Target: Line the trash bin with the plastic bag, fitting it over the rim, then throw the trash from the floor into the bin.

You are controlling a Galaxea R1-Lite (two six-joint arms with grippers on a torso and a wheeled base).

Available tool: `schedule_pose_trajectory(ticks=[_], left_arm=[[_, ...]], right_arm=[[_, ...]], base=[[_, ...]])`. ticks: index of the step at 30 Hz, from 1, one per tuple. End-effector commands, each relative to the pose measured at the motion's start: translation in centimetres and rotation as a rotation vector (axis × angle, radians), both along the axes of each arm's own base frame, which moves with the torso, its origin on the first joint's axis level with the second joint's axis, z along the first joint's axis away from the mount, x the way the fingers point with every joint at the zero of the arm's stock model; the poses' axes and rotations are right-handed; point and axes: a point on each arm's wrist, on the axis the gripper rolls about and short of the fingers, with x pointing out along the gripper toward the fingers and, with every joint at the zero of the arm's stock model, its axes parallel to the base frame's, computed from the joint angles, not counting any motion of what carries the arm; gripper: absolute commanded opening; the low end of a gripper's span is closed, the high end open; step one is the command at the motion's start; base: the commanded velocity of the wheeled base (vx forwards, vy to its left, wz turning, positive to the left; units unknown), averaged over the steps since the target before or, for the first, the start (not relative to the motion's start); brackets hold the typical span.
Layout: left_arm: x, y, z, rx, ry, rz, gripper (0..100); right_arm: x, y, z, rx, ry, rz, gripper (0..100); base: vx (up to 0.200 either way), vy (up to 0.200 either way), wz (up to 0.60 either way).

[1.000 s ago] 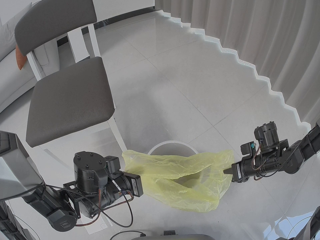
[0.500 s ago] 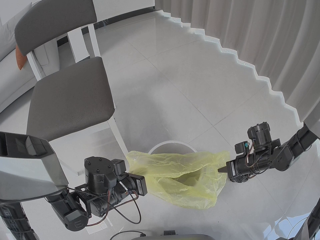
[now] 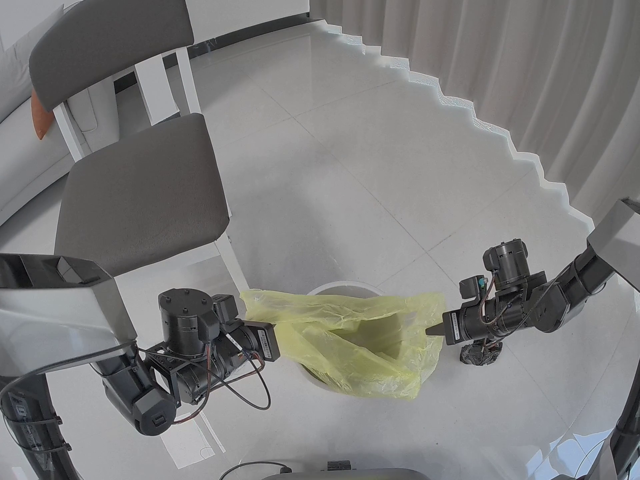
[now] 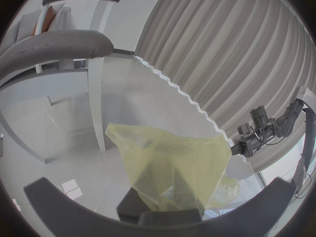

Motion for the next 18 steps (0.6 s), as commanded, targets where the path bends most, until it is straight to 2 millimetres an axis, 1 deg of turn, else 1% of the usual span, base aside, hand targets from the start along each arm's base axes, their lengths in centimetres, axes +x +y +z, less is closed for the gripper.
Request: schedule_pose_trajectory(ticks=[1,4,10,11,13,15,18], left_arm=[[0.2,-0.1,-1.1,0.015,0.026,0.0,0],[0.0,-0.1,-1.9,0.03,0.055,-0.003,0],[0.0,0.2,-2.3,0.038,0.072,0.004,0],[0.1,0.3,-3.0,0.051,0.089,0.009,0],[0.2,0.4,-3.6,0.062,0.104,0.014,0],[0.7,0.6,-3.7,0.059,0.1,0.027,0],[1.3,0.4,-3.9,0.052,0.092,0.028,0]], right_arm=[[0.1,-0.4,-0.2,-0.001,0.007,-0.012,0],[-0.4,-0.7,-0.6,-0.007,0.027,-0.016,0],[-0.8,-0.8,-1.0,-0.016,0.044,-0.009,0],[-0.9,-0.6,-1.1,-0.017,0.045,-0.003,0],[-0.9,-0.3,-1.1,-0.019,0.046,0.006,0],[-1.0,0.0,-1.1,-0.018,0.042,0.012,0],[-0.9,0.1,-0.9,-0.017,0.038,0.012,0]], base=[[0.0,0.0,0.0],[0.0,0.0,0.0],[0.0,0.0,0.0],[0.0,0.0,0.0],[0.0,0.0,0.0],[0.0,0.0,0.0],[0.0,0.0,0.0]])
